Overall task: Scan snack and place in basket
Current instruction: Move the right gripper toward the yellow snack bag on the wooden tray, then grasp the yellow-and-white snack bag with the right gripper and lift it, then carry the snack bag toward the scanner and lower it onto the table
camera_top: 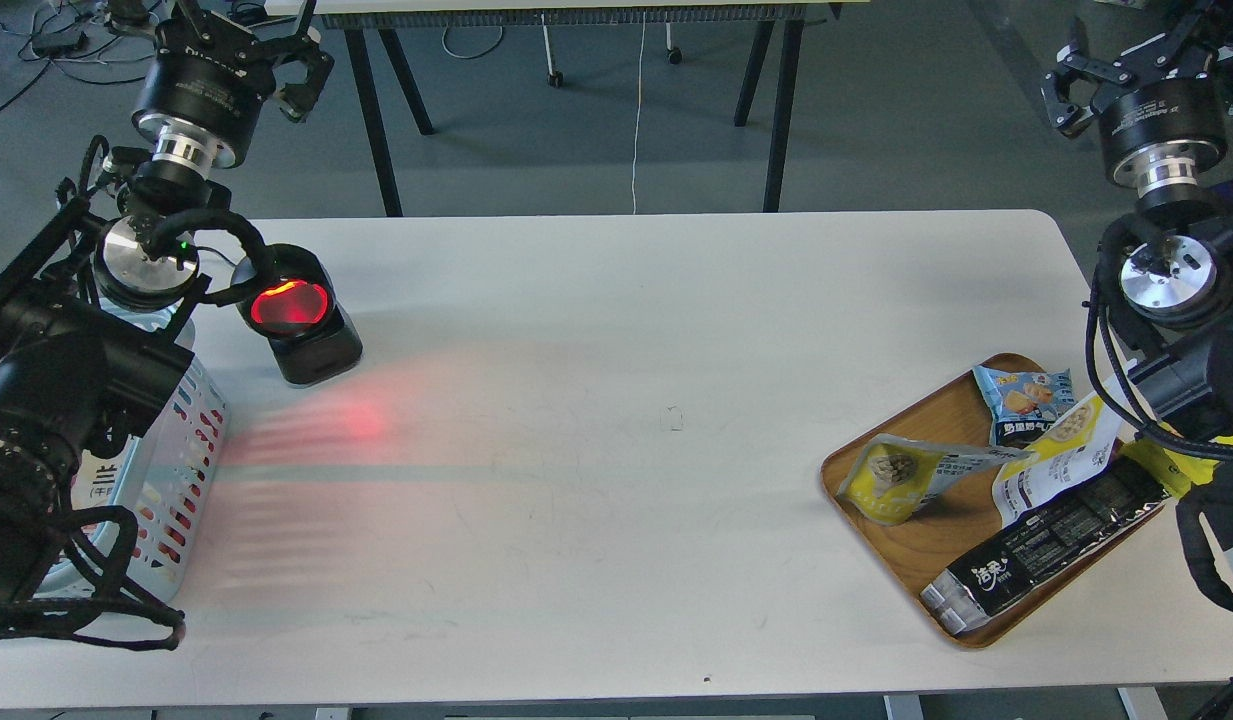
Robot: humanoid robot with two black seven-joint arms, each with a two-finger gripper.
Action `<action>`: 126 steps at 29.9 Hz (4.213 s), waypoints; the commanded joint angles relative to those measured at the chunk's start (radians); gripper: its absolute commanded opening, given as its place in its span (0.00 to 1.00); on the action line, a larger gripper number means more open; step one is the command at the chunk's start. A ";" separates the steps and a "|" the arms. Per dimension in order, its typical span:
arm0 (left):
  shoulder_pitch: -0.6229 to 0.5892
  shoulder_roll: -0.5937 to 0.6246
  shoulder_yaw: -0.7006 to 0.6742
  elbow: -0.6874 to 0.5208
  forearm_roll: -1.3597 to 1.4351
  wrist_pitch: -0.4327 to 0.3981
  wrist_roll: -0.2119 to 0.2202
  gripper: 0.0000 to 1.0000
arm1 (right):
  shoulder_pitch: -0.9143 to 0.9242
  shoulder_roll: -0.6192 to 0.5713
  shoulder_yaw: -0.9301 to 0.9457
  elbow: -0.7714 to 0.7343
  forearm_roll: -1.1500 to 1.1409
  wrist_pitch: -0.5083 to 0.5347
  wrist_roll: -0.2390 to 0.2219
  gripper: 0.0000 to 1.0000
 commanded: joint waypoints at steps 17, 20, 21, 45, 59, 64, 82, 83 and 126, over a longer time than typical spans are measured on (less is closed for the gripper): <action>-0.003 0.041 0.009 -0.015 0.001 0.000 0.002 1.00 | 0.076 -0.210 -0.114 0.232 -0.017 0.023 0.000 1.00; 0.001 0.057 0.015 -0.015 0.001 0.000 0.002 1.00 | 0.151 -0.255 -0.246 0.289 -0.018 0.023 0.000 1.00; 0.003 0.058 0.015 -0.015 0.001 0.000 0.002 1.00 | 0.173 -0.263 -0.288 0.312 -0.023 0.023 0.000 1.00; 0.021 0.134 0.000 -0.015 0.000 0.000 -0.029 1.00 | 0.846 -0.300 -1.170 0.945 -1.028 -0.187 0.000 1.00; 0.035 0.138 0.000 -0.015 0.000 0.000 -0.029 1.00 | 1.043 -0.399 -1.526 1.378 -1.776 -0.333 0.000 0.99; 0.043 0.138 0.001 -0.015 0.000 0.000 -0.029 1.00 | 1.036 -0.404 -1.649 1.395 -1.986 -0.402 0.000 0.94; 0.047 0.129 0.001 -0.015 0.001 0.000 -0.029 1.00 | 0.908 -0.432 -1.721 1.292 -2.164 -0.408 0.000 0.58; 0.047 0.129 0.001 -0.015 0.000 0.000 -0.029 1.00 | 0.895 -0.424 -1.719 1.274 -2.164 -0.408 0.000 0.58; 0.052 0.123 0.004 -0.014 0.001 0.000 -0.029 1.00 | 1.096 -0.288 -1.552 1.237 -1.911 -0.413 0.000 0.00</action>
